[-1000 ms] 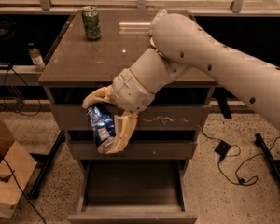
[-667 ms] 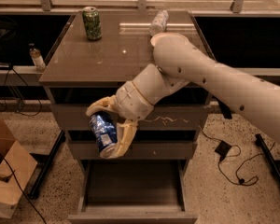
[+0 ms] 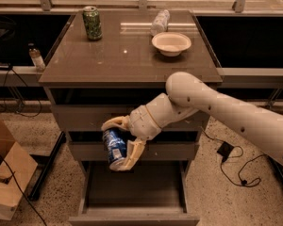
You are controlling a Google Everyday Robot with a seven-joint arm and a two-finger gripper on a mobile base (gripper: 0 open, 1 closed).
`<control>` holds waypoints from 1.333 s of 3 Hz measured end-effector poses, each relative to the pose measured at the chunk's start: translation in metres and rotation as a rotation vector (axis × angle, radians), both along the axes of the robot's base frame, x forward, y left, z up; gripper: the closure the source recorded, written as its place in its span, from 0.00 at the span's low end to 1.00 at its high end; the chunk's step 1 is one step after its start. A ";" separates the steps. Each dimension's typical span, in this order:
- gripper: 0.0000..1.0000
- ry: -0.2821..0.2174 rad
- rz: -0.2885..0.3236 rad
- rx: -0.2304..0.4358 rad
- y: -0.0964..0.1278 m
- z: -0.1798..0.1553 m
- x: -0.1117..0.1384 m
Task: Place pepsi can into bottom drawer
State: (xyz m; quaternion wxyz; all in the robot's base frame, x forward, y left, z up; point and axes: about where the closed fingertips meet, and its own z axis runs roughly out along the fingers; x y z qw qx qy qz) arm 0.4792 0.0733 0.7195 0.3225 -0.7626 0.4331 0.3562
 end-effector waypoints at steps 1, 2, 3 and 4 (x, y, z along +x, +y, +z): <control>1.00 0.041 -0.115 0.075 -0.015 -0.056 0.002; 1.00 0.089 -0.201 0.195 -0.032 -0.126 0.006; 1.00 0.088 -0.200 0.195 -0.032 -0.126 0.006; 1.00 0.138 -0.229 0.191 -0.028 -0.161 0.007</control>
Offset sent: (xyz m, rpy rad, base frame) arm 0.0210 -0.0610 -0.1799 0.3033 0.0970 -0.2982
